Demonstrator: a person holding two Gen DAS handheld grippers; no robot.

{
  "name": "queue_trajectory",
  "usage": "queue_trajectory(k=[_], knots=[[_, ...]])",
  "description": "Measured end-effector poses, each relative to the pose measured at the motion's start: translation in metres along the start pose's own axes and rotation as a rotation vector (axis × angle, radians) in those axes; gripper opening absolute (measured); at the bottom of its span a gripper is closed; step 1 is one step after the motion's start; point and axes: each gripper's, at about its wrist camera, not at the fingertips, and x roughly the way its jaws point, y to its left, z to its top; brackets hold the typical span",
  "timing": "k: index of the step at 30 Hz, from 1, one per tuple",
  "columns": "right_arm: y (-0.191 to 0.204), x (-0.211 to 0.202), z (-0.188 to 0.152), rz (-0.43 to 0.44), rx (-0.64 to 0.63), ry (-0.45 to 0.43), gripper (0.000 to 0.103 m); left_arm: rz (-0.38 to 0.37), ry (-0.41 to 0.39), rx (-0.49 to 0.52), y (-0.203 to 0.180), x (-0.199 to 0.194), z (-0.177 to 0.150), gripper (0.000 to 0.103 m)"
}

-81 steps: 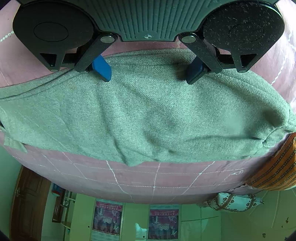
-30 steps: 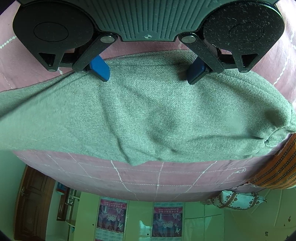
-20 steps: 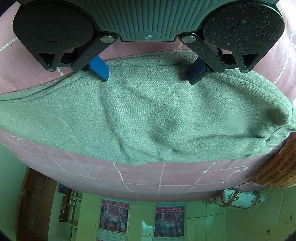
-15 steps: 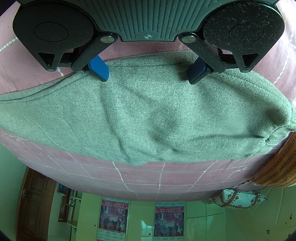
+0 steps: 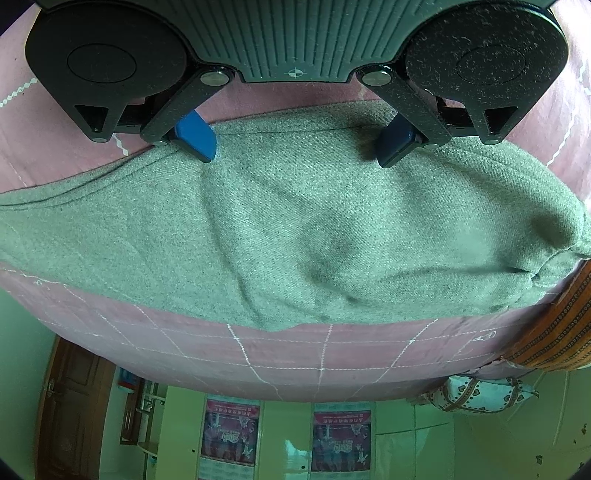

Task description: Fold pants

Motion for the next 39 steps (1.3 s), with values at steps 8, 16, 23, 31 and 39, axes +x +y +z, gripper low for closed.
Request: queue_trajectory(k=[8, 16, 23, 31, 39], knots=[[0.098, -0.013, 0.058, 0.133, -0.193, -0.131, 0.000, -0.002, 0.010, 0.030, -0.005, 0.000, -0.001, 0.098], [0.066, -0.019, 0.053, 0.126, -0.132, -0.141, 0.000, 0.003, -0.003, 0.023, -0.006, -0.001, -0.003, 0.099], [-0.013, 0.010, 0.021, 0.013, 0.060, 0.007, 0.006, 0.002, -0.001, 0.025, -0.005, 0.000, -0.002, 0.099], [-0.018, 0.002, 0.018, 0.058, 0.123, -0.044, 0.010, -0.003, -0.012, 0.004, -0.004, -0.002, -0.002, 0.100], [-0.036, -0.014, 0.001, 0.045, 0.196, -0.041, 0.011, 0.025, -0.107, -0.108, 0.026, -0.024, 0.025, 0.099]])
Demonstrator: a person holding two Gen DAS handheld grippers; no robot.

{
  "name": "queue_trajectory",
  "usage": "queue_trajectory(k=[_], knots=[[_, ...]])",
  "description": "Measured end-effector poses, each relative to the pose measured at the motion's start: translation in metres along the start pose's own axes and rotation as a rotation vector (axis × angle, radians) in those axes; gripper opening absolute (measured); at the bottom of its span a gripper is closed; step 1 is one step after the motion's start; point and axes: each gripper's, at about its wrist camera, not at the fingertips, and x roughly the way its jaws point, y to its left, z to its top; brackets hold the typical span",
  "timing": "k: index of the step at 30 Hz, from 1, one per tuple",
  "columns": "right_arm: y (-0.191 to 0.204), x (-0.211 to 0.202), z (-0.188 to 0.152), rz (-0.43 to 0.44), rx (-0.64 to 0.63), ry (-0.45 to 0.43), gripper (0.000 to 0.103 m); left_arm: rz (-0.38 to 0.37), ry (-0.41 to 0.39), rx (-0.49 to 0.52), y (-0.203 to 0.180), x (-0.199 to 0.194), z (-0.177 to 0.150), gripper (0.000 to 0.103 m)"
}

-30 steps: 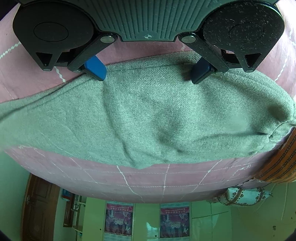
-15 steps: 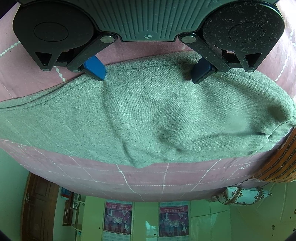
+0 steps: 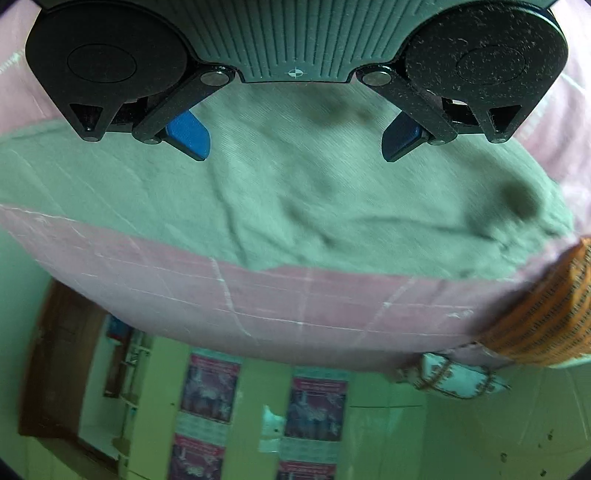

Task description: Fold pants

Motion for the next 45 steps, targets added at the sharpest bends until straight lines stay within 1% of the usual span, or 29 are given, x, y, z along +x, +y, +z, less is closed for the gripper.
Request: queue_trajectory(k=[2, 3, 4, 6, 7, 8, 10, 12, 14, 15, 16, 17, 18, 19, 20, 21, 22, 23, 24, 25, 27, 30, 32, 33, 34, 35, 37, 43, 45], knots=[[-0.004, 0.009, -0.002, -0.011, 0.015, 0.021, 0.010, 0.118, 0.070, 0.005, 0.011, 0.020, 0.003, 0.099], [-0.004, 0.010, -0.002, -0.008, 0.024, 0.020, 0.008, 0.153, 0.129, -0.017, 0.021, 0.033, -0.001, 0.099], [-0.004, 0.013, -0.001, -0.008, 0.028, 0.017, 0.007, 0.149, 0.138, -0.021, 0.028, 0.041, -0.007, 0.100], [-0.003, 0.019, 0.002, -0.025, 0.019, 0.023, 0.003, 0.147, 0.104, 0.027, 0.028, 0.044, -0.017, 0.103], [-0.003, 0.021, 0.003, -0.031, 0.013, 0.028, 0.001, 0.149, 0.099, 0.033, 0.028, 0.044, -0.018, 0.103], [-0.001, 0.021, 0.004, -0.029, 0.000, 0.032, 0.001, 0.146, 0.099, 0.023, 0.029, 0.044, -0.016, 0.103], [0.006, 0.019, 0.009, -0.029, -0.058, 0.025, 0.000, 0.139, 0.096, 0.007, 0.033, 0.042, -0.015, 0.103], [0.013, 0.009, 0.015, 0.017, -0.103, -0.016, 0.000, 0.132, 0.095, 0.010, 0.036, 0.042, -0.015, 0.103], [0.026, -0.003, 0.017, 0.039, -0.185, -0.052, 0.000, 0.123, 0.094, 0.016, 0.038, 0.041, -0.016, 0.103], [0.030, -0.007, 0.015, 0.038, -0.228, -0.065, 0.000, 0.117, 0.096, 0.017, 0.039, 0.041, -0.016, 0.103], [0.029, -0.004, 0.011, 0.010, -0.253, -0.064, 0.000, 0.113, 0.099, 0.020, 0.039, 0.042, -0.015, 0.103], [0.021, 0.005, 0.009, -0.036, -0.235, -0.029, 0.000, 0.109, 0.103, 0.019, 0.039, 0.042, -0.015, 0.103], [0.006, 0.018, 0.009, -0.075, -0.176, 0.025, 0.000, 0.106, 0.108, 0.020, 0.040, 0.043, -0.014, 0.103], [-0.009, 0.022, 0.009, -0.049, -0.097, 0.037, 0.000, 0.103, 0.113, 0.022, 0.040, 0.042, -0.013, 0.103], [-0.015, 0.018, 0.010, -0.018, -0.053, 0.025, 0.000, 0.100, 0.116, 0.021, 0.040, 0.042, -0.013, 0.103], [-0.013, 0.015, 0.010, -0.012, -0.045, 0.016, 0.000, 0.097, 0.115, 0.023, 0.040, 0.042, -0.013, 0.103], [-0.008, 0.009, 0.007, -0.034, -0.068, -0.008, 0.002, 0.093, 0.113, 0.022, 0.041, 0.041, -0.013, 0.103], [-0.002, 0.001, 0.004, -0.056, -0.094, -0.045, 0.010, 0.088, 0.111, 0.021, 0.042, 0.041, -0.014, 0.103], [0.003, -0.007, 0.002, -0.068, -0.115, -0.079, 0.011, 0.087, 0.108, 0.018, 0.042, 0.040, -0.014, 0.103], [0.006, -0.013, 0.001, -0.043, -0.126, -0.088, 0.011, 0.088, 0.104, 0.012, 0.042, 0.039, -0.013, 0.103], [0.011, -0.020, -0.002, -0.002, -0.137, -0.080, 0.012, 0.083, 0.073, -0.027, 0.043, 0.027, -0.012, 0.103], [0.017, -0.025, -0.004, 0.018, -0.150, -0.084, 0.014, 0.072, 0.005, -0.104, 0.054, 0.007, -0.015, 0.103], [0.020, -0.023, -0.006, 0.039, -0.148, -0.078, 0.015, 0.088, -0.025, -0.150, 0.066, -0.004, -0.019, 0.102], [0.021, -0.020, -0.006, 0.038, -0.150, -0.072, 0.015, 0.094, -0.037, -0.182, 0.075, -0.008, -0.020, 0.101], [0.022, -0.017, -0.008, 0.037, -0.154, -0.061, 0.015, 0.103, -0.044, -0.219, 0.085, -0.010, -0.021, 0.093], [0.024, -0.014, -0.011, 0.040, -0.157, -0.049, 0.015, 0.112, -0.042, -0.252, 0.095, -0.010, -0.021, 0.080], [0.027, -0.010, -0.017, 0.038, -0.167, -0.034, 0.016, 0.121, -0.037, -0.321, 0.117, -0.006, -0.019, 0.069], [0.035, -0.012, -0.021, 0.014, -0.201, -0.019, 0.018, 0.160, -0.057, -0.421, 0.157, 0.018, -0.002, 0.067], [0.034, -0.013, -0.022, 0.009, -0.198, -0.024, 0.018, 0.160, -0.039, -0.447, 0.167, 0.031, 0.003, 0.056]])
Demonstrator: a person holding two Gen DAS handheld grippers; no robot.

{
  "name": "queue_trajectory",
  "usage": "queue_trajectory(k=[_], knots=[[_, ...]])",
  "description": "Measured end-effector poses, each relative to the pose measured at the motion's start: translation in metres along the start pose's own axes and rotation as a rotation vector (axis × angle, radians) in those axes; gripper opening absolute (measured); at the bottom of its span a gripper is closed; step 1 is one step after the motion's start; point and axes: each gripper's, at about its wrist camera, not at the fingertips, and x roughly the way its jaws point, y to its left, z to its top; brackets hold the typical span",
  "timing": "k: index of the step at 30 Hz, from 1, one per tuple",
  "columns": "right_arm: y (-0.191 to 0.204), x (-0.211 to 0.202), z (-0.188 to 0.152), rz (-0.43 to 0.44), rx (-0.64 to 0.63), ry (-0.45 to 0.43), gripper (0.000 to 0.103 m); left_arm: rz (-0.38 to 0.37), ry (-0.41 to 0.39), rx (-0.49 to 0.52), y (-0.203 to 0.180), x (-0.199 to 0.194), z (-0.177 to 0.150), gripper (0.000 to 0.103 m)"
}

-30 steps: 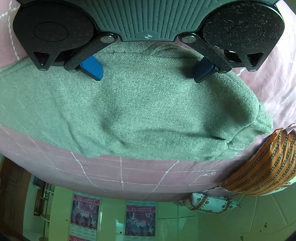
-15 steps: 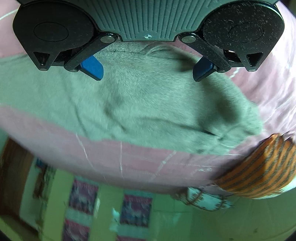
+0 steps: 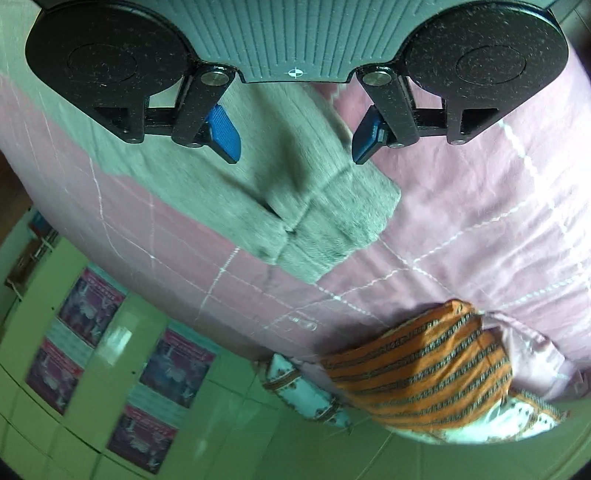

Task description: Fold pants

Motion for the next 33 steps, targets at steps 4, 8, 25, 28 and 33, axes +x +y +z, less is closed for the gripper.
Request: queue_trajectory(k=[4, 8, 25, 28, 33], knots=[[0.004, 0.004, -0.002, -0.020, -0.018, 0.023, 0.019, -0.017, -0.063, -0.027, 0.004, -0.005, 0.012, 0.020], [0.007, 0.006, -0.004, -0.032, -0.041, 0.032, 0.022, -0.063, -0.127, 0.043, -0.006, -0.015, 0.028, 0.017], [0.004, 0.010, 0.000, -0.036, 0.002, 0.039, 0.031, 0.076, -0.081, 0.111, 0.005, -0.009, 0.017, 0.041], [-0.002, 0.004, 0.001, -0.017, 0.040, 0.008, 0.032, 0.041, -0.126, 0.175, -0.017, -0.032, 0.013, 0.044], [-0.020, 0.009, 0.008, 0.030, 0.194, -0.017, 0.036, -0.009, -0.070, 0.271, -0.053, -0.021, -0.014, 0.053]])
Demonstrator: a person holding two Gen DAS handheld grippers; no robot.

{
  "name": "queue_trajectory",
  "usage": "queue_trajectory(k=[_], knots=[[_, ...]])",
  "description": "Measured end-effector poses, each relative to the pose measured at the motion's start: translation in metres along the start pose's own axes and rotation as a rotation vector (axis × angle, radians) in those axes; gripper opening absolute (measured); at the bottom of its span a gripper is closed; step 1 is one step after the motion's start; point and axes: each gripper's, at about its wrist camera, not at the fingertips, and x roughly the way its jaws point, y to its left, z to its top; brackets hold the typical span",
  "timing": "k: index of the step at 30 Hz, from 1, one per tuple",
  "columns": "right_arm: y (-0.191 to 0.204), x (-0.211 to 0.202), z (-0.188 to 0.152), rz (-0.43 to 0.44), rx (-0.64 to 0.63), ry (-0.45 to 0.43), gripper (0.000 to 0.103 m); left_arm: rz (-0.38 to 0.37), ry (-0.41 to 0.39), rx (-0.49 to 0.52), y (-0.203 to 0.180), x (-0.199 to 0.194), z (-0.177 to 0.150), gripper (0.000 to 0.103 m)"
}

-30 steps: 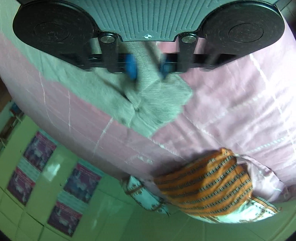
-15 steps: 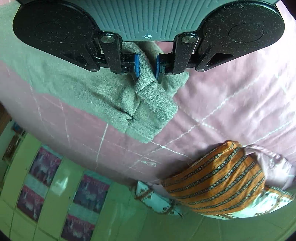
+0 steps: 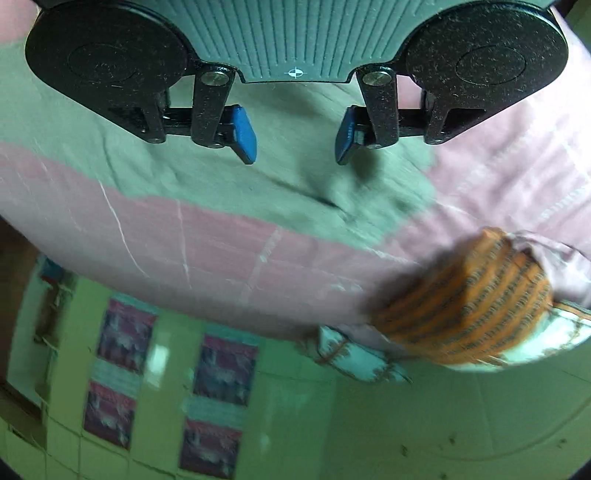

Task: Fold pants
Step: 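Lay the waistband down and open the left gripper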

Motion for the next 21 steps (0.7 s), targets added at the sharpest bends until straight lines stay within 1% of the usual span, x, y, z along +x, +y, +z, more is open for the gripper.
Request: queue_trajectory(k=[1, 2, 3, 4, 6, 7, 9, 10, 12, 15, 17, 19, 21], knots=[[-0.001, 0.003, 0.001, 0.006, 0.017, -0.002, 0.036, 0.010, 0.053, 0.004, -0.003, 0.011, -0.006, 0.058], [-0.002, 0.006, 0.001, 0.004, 0.022, -0.002, 0.035, 0.027, 0.115, 0.006, -0.004, 0.024, -0.014, 0.060], [-0.001, 0.010, 0.002, 0.003, 0.021, -0.003, 0.035, 0.028, 0.120, 0.013, -0.004, 0.029, -0.023, 0.062], [0.000, 0.013, 0.002, 0.002, 0.018, -0.003, 0.035, 0.024, 0.093, 0.027, -0.006, 0.028, -0.029, 0.067], [0.001, 0.018, 0.002, -0.010, 0.020, 0.000, 0.032, 0.039, 0.083, 0.076, -0.013, 0.026, -0.032, 0.070], [0.004, 0.016, 0.003, -0.018, 0.020, -0.015, 0.030, 0.039, 0.088, 0.079, -0.015, 0.026, -0.031, 0.071], [0.006, 0.009, 0.002, -0.005, 0.026, -0.048, 0.031, 0.024, 0.100, 0.070, -0.012, 0.027, -0.028, 0.072], [0.005, 0.008, 0.000, -0.003, 0.041, -0.041, 0.033, 0.019, 0.103, 0.072, -0.012, 0.026, -0.028, 0.073], [0.003, 0.006, -0.005, 0.018, 0.064, -0.022, 0.033, 0.011, 0.106, 0.080, -0.012, 0.026, -0.027, 0.073], [0.008, 0.000, -0.012, 0.053, 0.046, -0.022, 0.033, 0.008, 0.104, 0.075, -0.012, 0.026, -0.030, 0.074], [0.006, 0.010, -0.012, 0.062, 0.059, 0.019, 0.033, 0.008, 0.102, 0.075, -0.013, 0.026, -0.032, 0.076], [0.004, 0.022, -0.007, 0.059, 0.075, 0.042, 0.033, 0.011, 0.101, 0.075, -0.014, 0.027, -0.032, 0.076], [0.002, 0.031, -0.004, 0.045, 0.078, 0.056, 0.028, 0.011, 0.097, 0.072, -0.014, 0.026, -0.032, 0.076]])
